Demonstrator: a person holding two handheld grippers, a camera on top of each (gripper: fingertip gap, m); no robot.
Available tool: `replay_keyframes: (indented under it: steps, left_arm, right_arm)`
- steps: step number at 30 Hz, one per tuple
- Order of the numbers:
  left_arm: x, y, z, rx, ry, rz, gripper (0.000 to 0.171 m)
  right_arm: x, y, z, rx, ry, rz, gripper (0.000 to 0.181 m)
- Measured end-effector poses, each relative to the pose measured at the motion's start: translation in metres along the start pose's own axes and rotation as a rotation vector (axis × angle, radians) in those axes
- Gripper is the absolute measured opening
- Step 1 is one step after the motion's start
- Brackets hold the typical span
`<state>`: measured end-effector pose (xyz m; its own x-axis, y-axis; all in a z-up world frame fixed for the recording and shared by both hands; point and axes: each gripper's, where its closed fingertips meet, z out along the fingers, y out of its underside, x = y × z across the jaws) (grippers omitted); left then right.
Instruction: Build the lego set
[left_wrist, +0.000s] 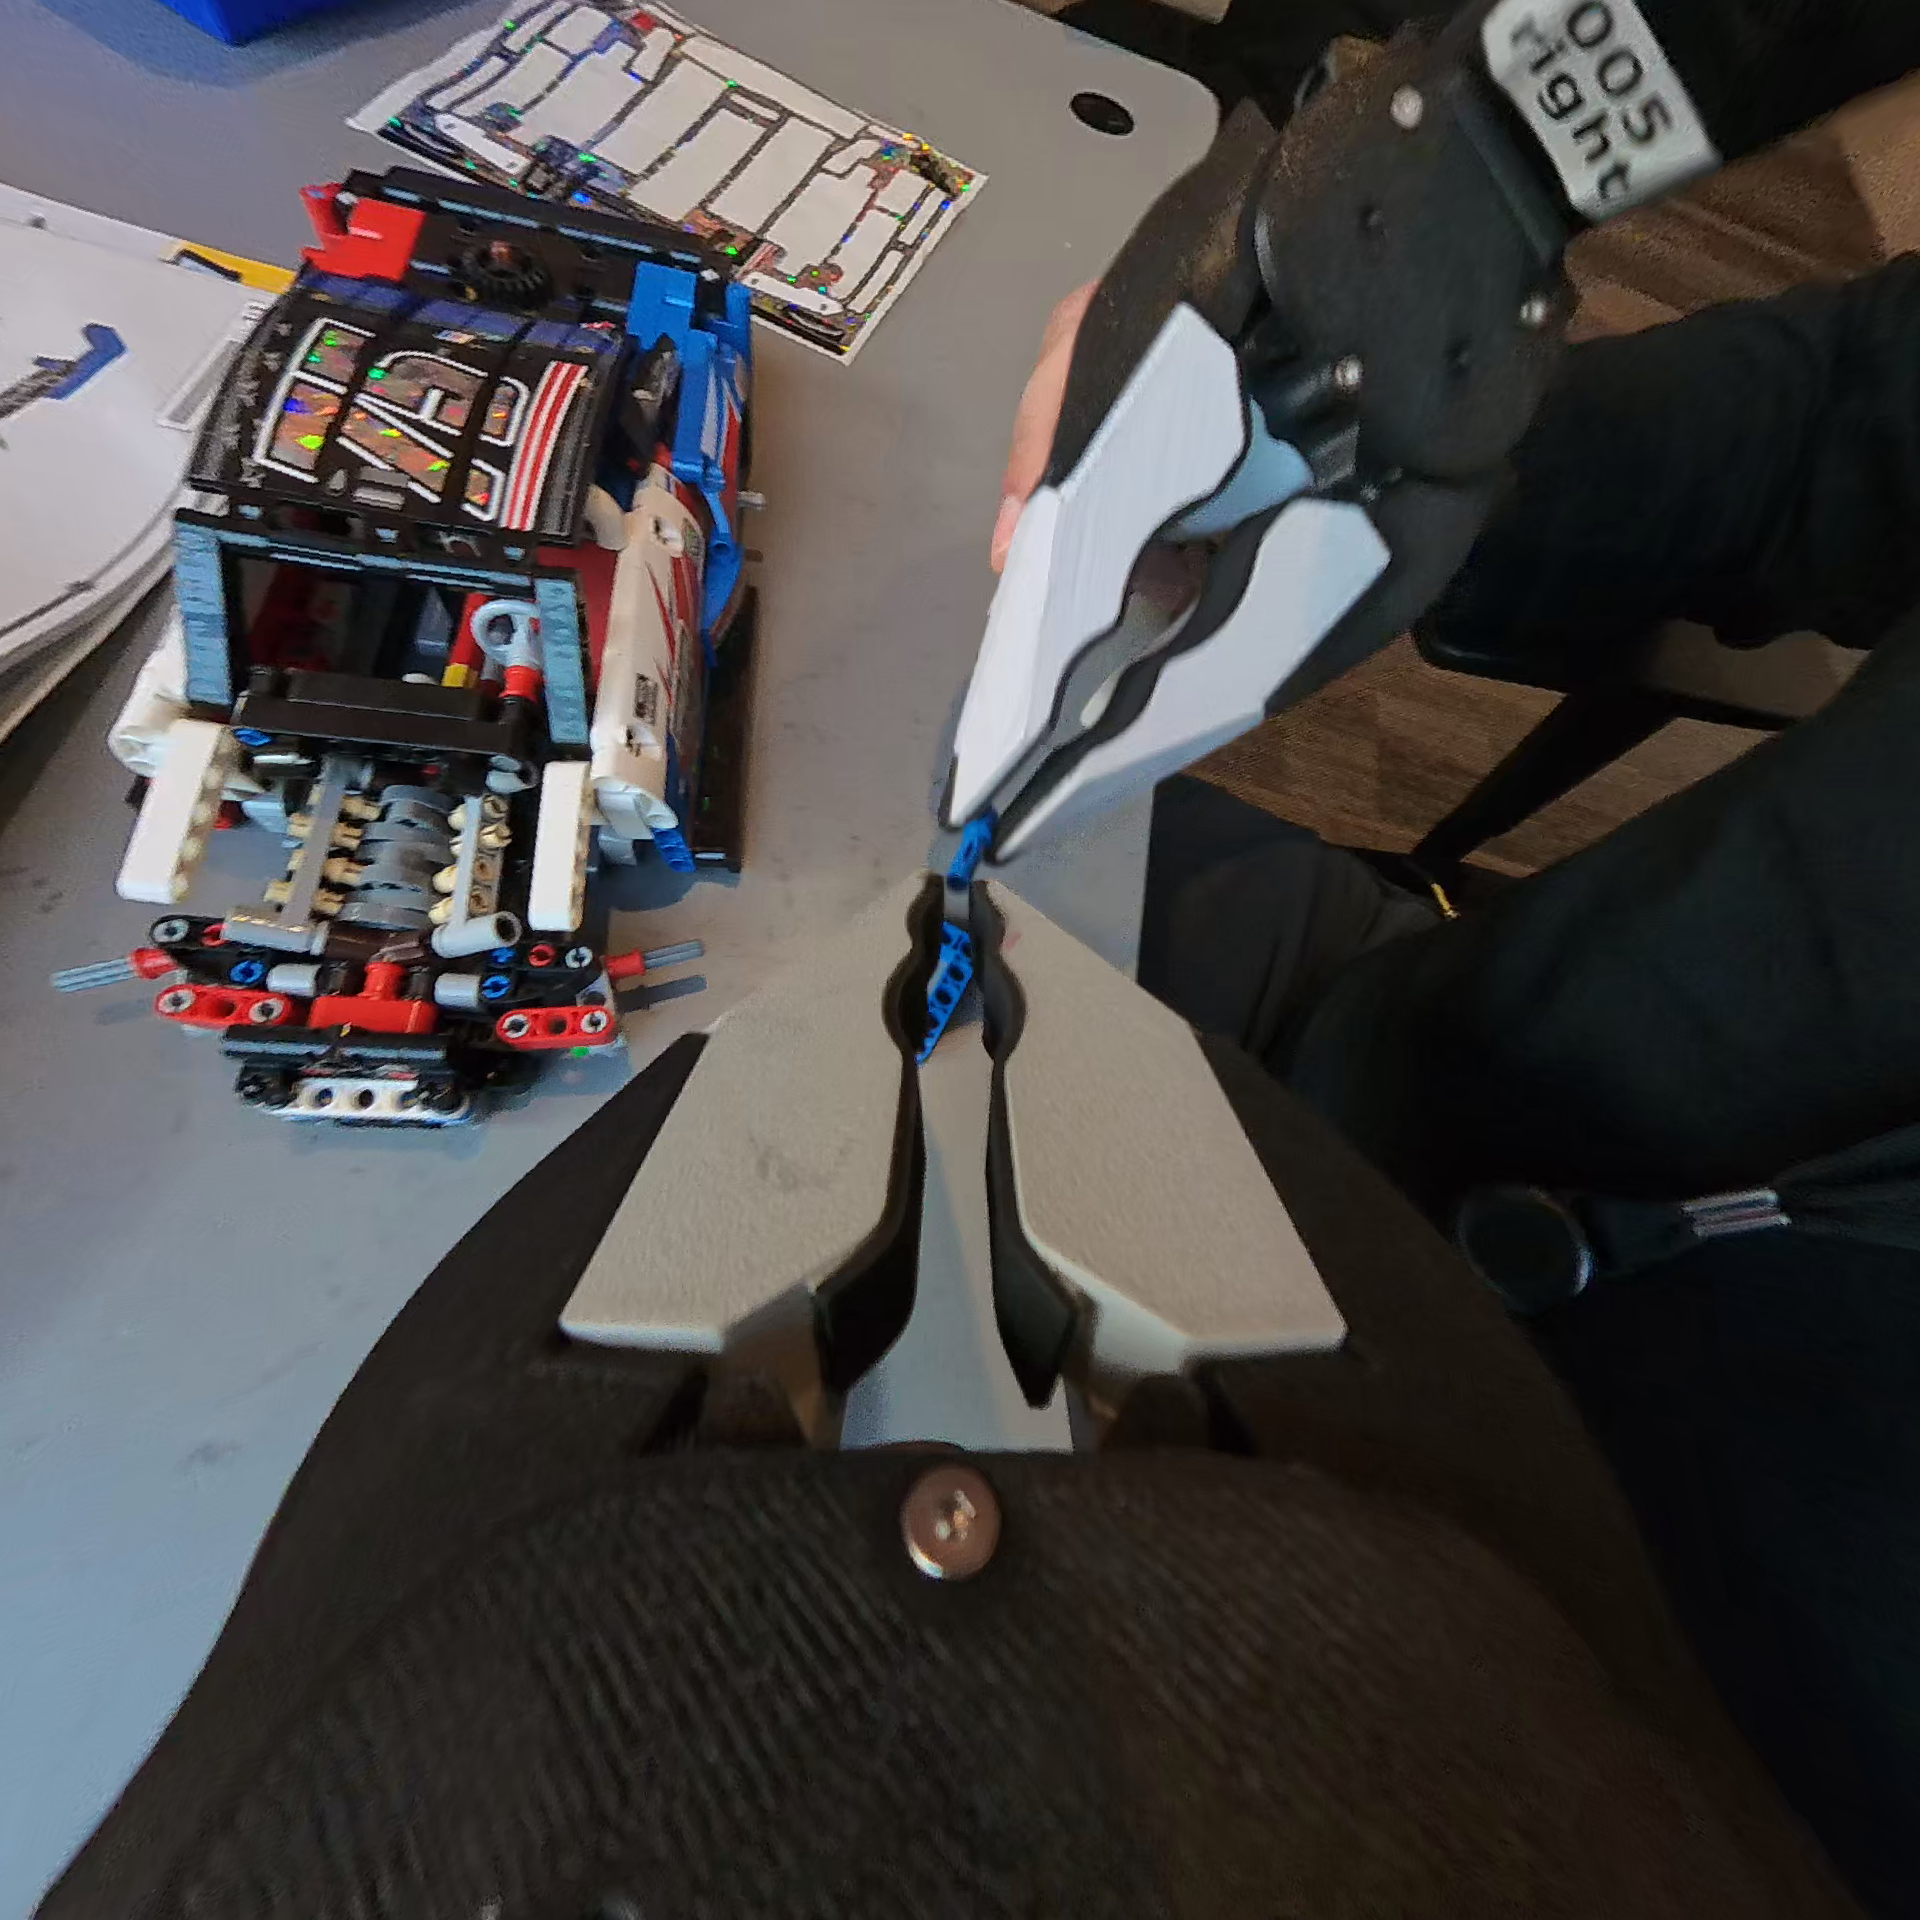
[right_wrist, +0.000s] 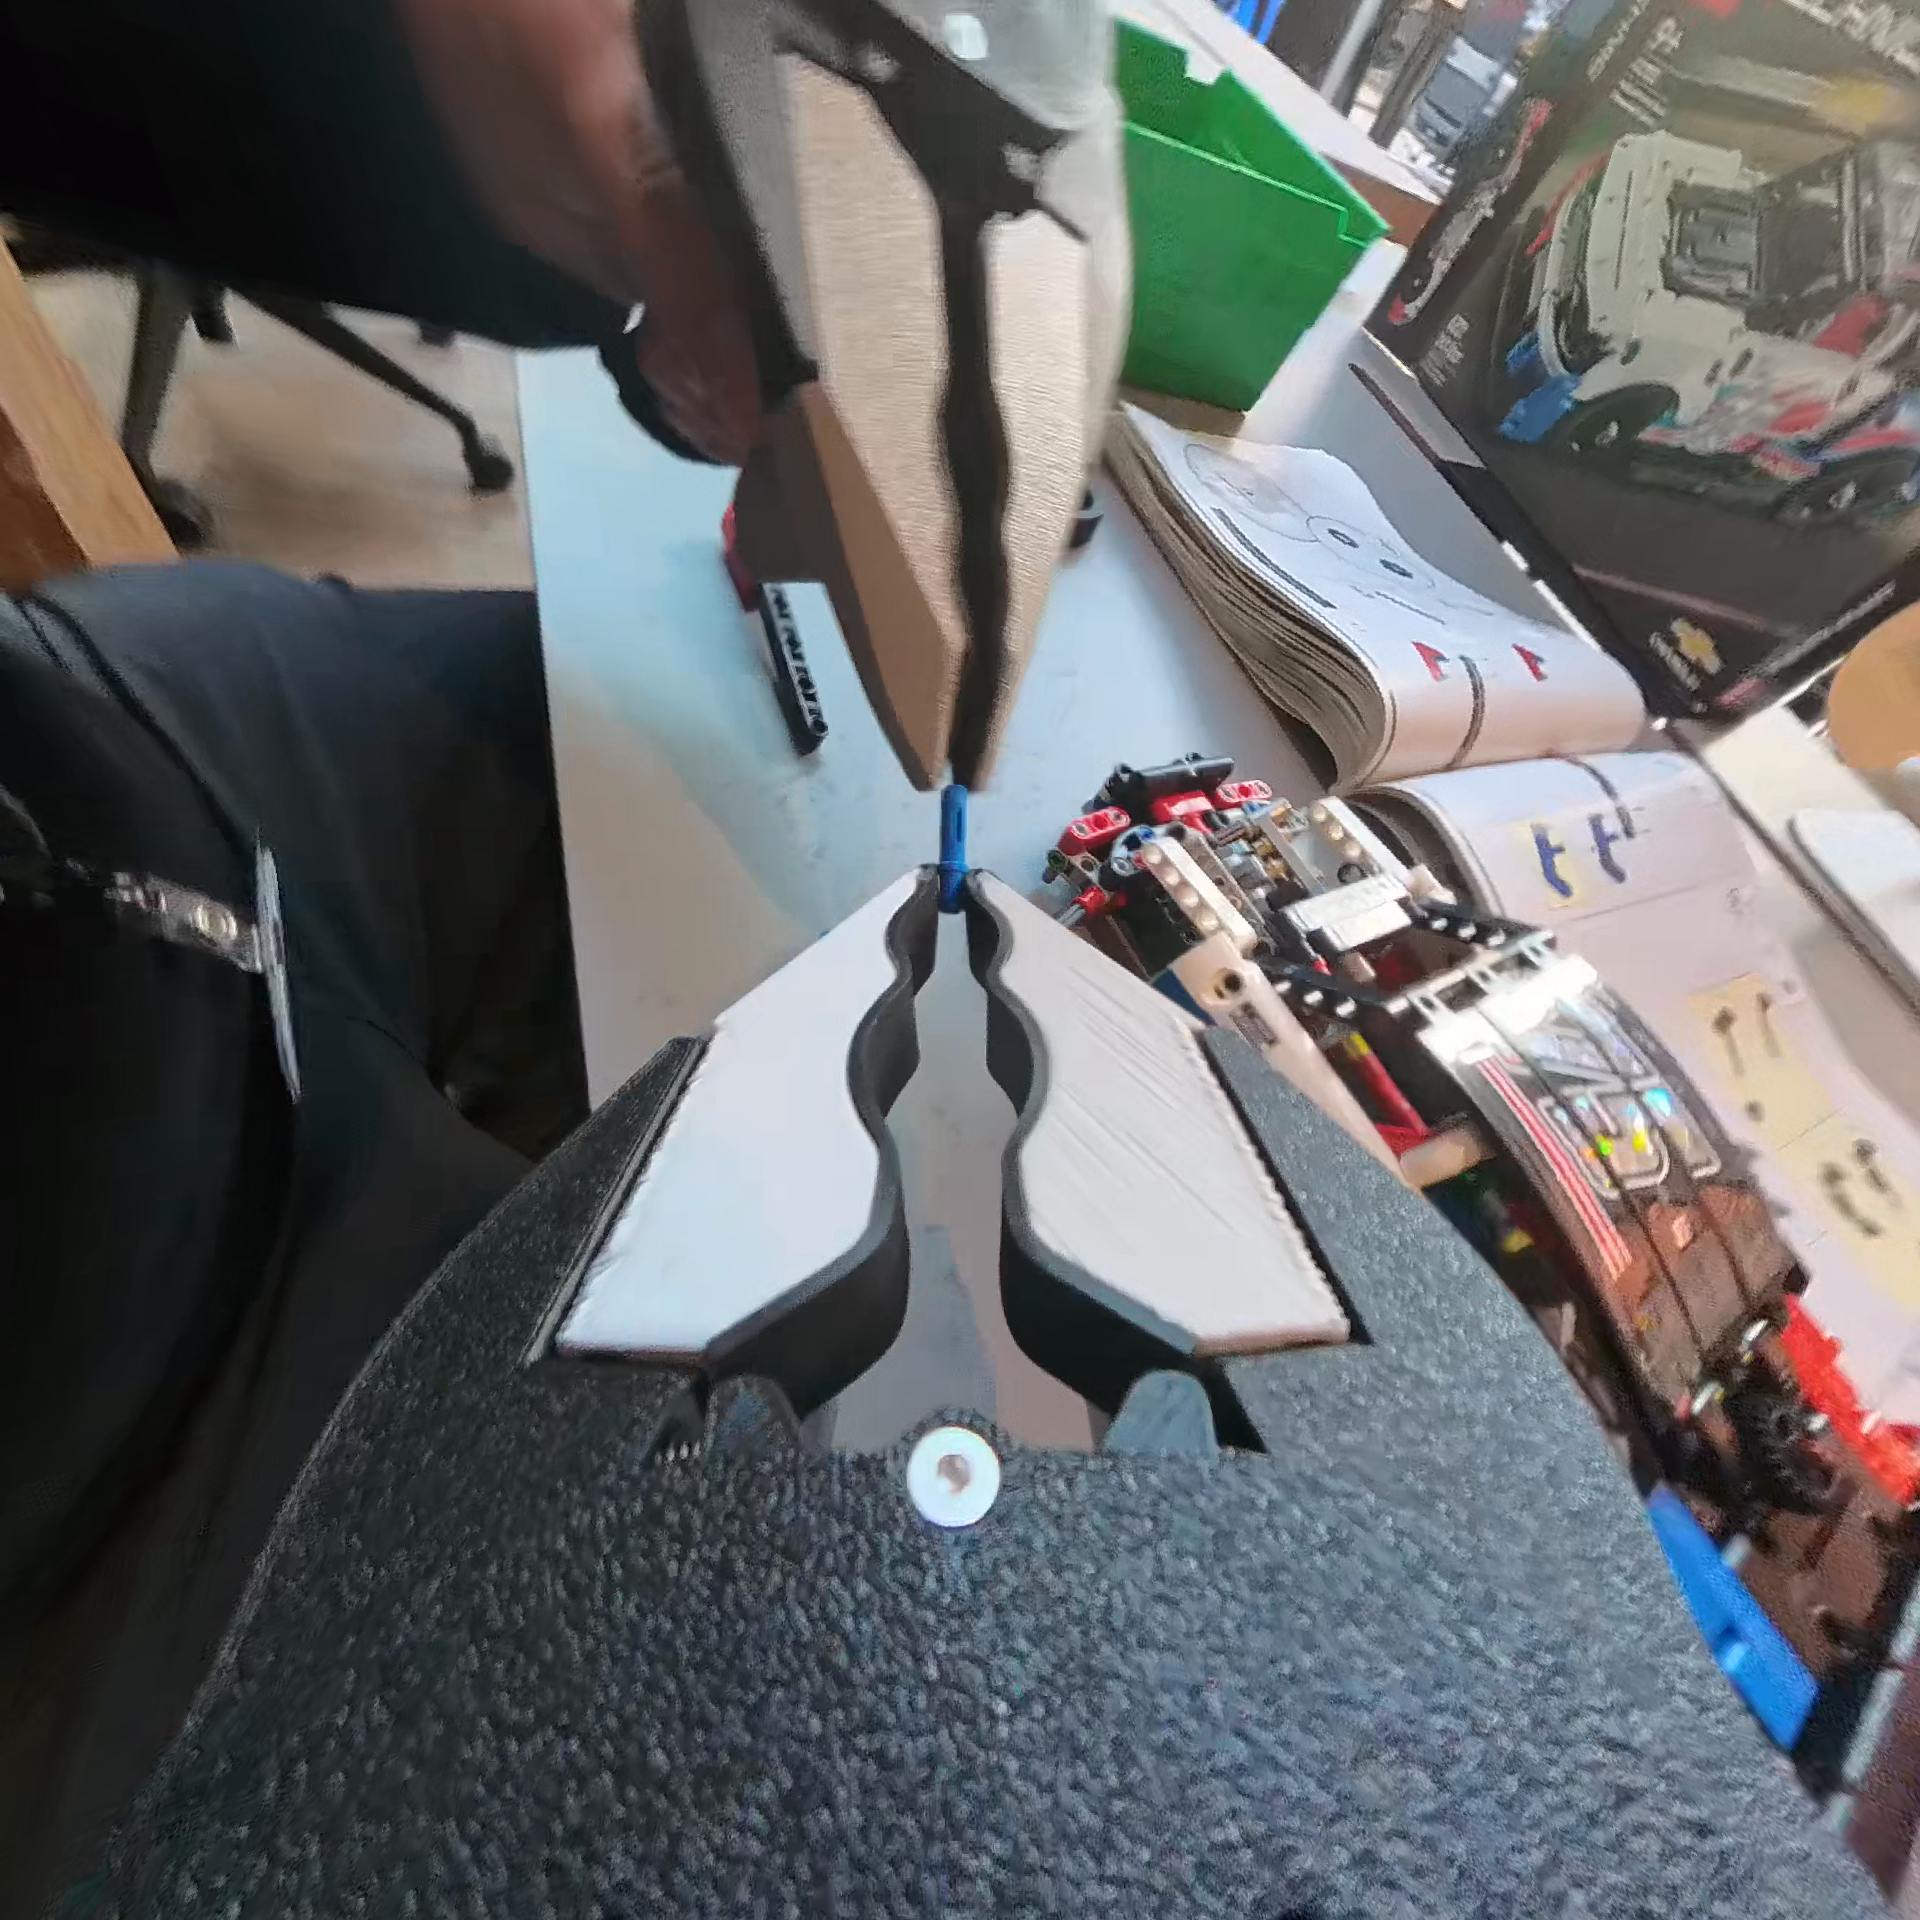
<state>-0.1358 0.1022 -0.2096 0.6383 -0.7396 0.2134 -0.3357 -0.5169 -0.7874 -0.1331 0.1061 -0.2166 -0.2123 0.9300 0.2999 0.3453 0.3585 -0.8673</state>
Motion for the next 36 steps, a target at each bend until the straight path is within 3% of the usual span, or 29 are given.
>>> replay_keyframes:
  steps: [5, 11, 14, 17, 20, 25, 36]
  left_arm:
    - [-0.003, 0.001, -0.011, 0.055, -0.025, 0.021, 0.004]
    - [-0.005, 0.003, -0.008, 0.125, -0.049, -0.001, 0.009]
    - [-0.013, -0.006, -0.009, 0.209, -0.17, 0.077, 0.028]
    - [-0.012, -0.019, -0.013, 0.269, -0.274, 0.194, 0.025]
    - [-0.008, -0.038, -0.024, 0.308, -0.378, 0.347, 0.025]
    - [0.004, -0.052, -0.027, 0.262, -0.462, 0.559, 0.023]
    - [0.004, -0.054, -0.02, 0.209, -0.528, 0.625, 0.025]
  right_arm:
    - [0.011, -0.003, -0.009, 0.106, -0.089, 0.271, 0.004]
    - [0.016, -0.029, -0.023, 0.323, -0.22, 0.542, 0.004]
    - [0.022, -0.044, -0.031, 0.448, -0.32, 0.751, 0.004]
    - [0.029, -0.051, -0.031, 0.52, -0.388, 0.943, 0.004]
    - [0.025, -0.055, -0.028, 0.533, -0.454, 1.044, 0.004]
    - [0.029, -0.06, -0.03, 0.609, -0.538, 1.221, 0.004]
    - [0.019, -0.06, -0.025, 0.629, -0.62, 1.342, 0.005]
